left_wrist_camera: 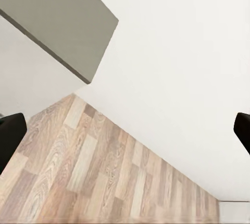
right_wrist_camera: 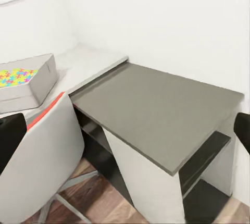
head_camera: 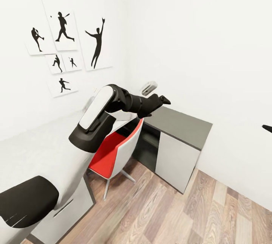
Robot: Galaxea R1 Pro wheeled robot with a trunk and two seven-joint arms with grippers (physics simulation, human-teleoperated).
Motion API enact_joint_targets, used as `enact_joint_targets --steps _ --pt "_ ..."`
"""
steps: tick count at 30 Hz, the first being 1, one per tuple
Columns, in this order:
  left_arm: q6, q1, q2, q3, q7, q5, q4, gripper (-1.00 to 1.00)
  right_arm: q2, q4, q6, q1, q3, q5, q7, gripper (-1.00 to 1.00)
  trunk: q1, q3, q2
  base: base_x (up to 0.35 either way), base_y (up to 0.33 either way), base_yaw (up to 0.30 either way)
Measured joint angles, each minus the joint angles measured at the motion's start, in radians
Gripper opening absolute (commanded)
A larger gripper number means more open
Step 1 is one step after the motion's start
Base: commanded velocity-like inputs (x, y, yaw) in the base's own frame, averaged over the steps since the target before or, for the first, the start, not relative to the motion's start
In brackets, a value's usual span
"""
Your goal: Put all the toys in the child's room - the three board games (two on the bed and one on the table), the two jigsaw puzzles on the table, and the tennis ball on the table - inside the toy box on the table in the child's room.
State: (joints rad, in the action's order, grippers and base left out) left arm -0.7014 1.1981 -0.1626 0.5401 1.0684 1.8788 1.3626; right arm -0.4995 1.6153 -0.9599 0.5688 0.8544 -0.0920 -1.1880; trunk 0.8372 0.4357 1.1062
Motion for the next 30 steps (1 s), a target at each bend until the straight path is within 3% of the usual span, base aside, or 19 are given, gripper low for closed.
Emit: enact_joint_targets --steps 3,6,7,10,13,15,16,17,19,20,22,23,24,25,26,27,28,29,30 --pt "0.001 0.0 -0.001 0.057 -0.001 -0.001 -0.001 1.0 -0.004 -0.002 -0.072 0.001 -0.003 -0.035 0.019 1.0 0.0 -0.004 0.0 -0.032 0.0 -0.201" --pt "0.001 -0.002 -0.001 0.098 -0.018 0.0 -0.001 1.0 0.006 -0.009 -0.08 0.001 -0.007 -0.131 0.08 1.0 0.0 -0.008 0.0 -0.011 0.0 -0.2" --pt "0.001 -0.038 -0.001 0.149 -0.035 -0.002 -0.009 1.0 0.062 -0.013 -0.081 -0.025 -0.01 -0.215 0.114 1.0 0.0 -0.009 0.0 -0.002 0.0 -0.2" --pt "0.005 -0.172 0.002 0.212 -0.063 -0.066 -0.036 1.0 0.182 -0.032 -0.082 -0.109 -0.058 -0.332 0.13 1.0 0.0 -0.012 0.0 -0.001 0.0 -0.2" --pt "0.003 -0.283 0.007 0.226 -0.097 -0.15 -0.05 1.0 0.247 -0.057 -0.069 -0.176 -0.123 -0.433 0.139 1.0 0.0 -0.017 0.0 0.0 0.0 -0.198" --pt "0.001 -0.389 0.016 0.23 -0.115 -0.224 -0.057 1.0 0.304 -0.139 0.005 -0.228 -0.161 -0.513 0.149 1.0 0.0 -0.019 0.0 0.0 0.0 -0.195" --pt "0.001 -0.418 0.02 0.23 -0.118 -0.242 -0.058 1.0 0.318 -0.168 0.029 -0.236 -0.166 -0.532 0.156 1.0 0.0 -0.021 0.0 0.0 0.0 -0.193" --pt "-0.001 -0.502 0.046 0.227 -0.123 -0.309 -0.063 1.0 0.366 -0.266 0.123 -0.257 -0.18 -0.595 0.22 1.0 0.0 -0.022 0.0 0.0 0.0 -0.192" --pt "0.003 -0.625 0.093 0.225 -0.122 -0.372 -0.071 1.0 0.412 -0.432 0.22 -0.267 -0.186 -0.633 0.343 1.0 0.0 -0.024 0.0 0.0 0.0 -0.19" --pt "0.004 -0.697 0.15 0.221 -0.135 -0.406 -0.101 1.0 0.43 -0.581 0.318 -0.27 -0.188 -0.644 0.474 1.0 0.0 -0.026 0.0 0.0 0.0 -0.188" --pt "0.007 -0.795 0.232 0.222 -0.209 -0.437 -0.208 1.0 0.441 -0.874 0.497 -0.271 -0.192 -0.651 0.67 1.0 0.0 -0.028 0.0 0.0 0.0 -0.183" --pt "0.016 -0.847 0.271 0.227 -0.308 -0.462 -0.303 1.0 0.444 -1.034 0.646 -0.271 -0.194 -0.653 0.832 1.0 0.0 -0.03 0.0 0.0 0.0 -0.173" --pt "0.024 -0.866 0.282 0.228 -0.347 -0.48 -0.351 1.0 0.445 -1.14 0.697 -0.271 -0.196 -0.654 0.891 1.0 0.0 -0.031 0.0 0.0 0.0 -0.163" --pt "0.06 -0.891 0.293 0.23 -0.42 -0.527 -0.441 1.0 0.447 -1.234 0.784 -0.271 -0.197 -0.656 0.992 1.0 0.0 -0.032 0.0 0.0 0.0 -0.151" --pt "0.121 -0.913 0.296 0.231 -0.501 -0.584 -0.588 1.0 0.449 -1.321 0.867 -0.271 -0.198 -0.657 1.079 1.0 0.0 -0.033 0.0 0.0 0.0 -0.074" --pt "0.261 -0.934 0.283 0.23 -0.691 -0.657 -0.785 1.0 0.463 -1.426 1.003 -0.273 -0.198 -0.66 1.18 1.0 0.0 -0.033 0.0 0.0 0.0 -0.053" --pt "0.327 -0.942 0.27 0.231 -0.793 -0.685 -0.998 1.0 0.47 -1.464 1.061 -0.279 -0.198 -0.659 1.208 1.0 0.0 -0.034 0.0 0.0 0.0 -0.018" --pt "0.643 -0.995 0.248 0.224 -0.993 -0.714 -1.179 1.0 0.478 -1.509 1.172 -0.321 -0.195 -0.656 1.247 1.0 0.0 -0.034 0.0 0.0 0.0 -0.015" --pt "0.706 -1.088 0.249 0.223 -1.009 -0.713 -1.308 1.0 0.477 -1.514 1.18 -0.329 -0.194 -0.655 1.249 1.0 0.0 -0.034 0.0 0.0 0.0 -0.009"
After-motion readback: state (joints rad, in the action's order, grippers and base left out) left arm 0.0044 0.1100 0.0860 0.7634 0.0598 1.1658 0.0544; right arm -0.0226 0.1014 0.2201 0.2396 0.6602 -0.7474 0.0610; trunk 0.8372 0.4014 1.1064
